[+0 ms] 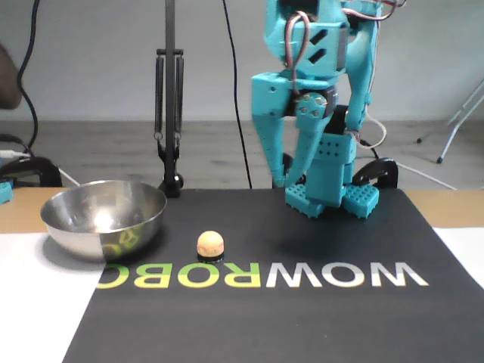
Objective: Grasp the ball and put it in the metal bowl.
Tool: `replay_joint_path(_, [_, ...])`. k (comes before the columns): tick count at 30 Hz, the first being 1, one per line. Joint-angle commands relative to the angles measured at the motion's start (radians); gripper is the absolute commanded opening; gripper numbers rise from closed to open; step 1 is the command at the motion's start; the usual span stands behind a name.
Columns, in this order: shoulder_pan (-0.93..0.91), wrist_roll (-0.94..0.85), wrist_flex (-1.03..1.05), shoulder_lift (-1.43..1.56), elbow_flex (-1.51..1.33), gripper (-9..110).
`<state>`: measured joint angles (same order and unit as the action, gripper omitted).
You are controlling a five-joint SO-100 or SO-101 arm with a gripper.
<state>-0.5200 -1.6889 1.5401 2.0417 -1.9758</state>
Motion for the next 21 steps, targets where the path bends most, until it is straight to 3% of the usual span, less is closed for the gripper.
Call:
replay_joint_path(1, [-0.044,-0.009,-0.020,0.029,0.002,6])
replay_joint_path(21, [-0.273,-0.015,-0.055,-0.008,0.003,6])
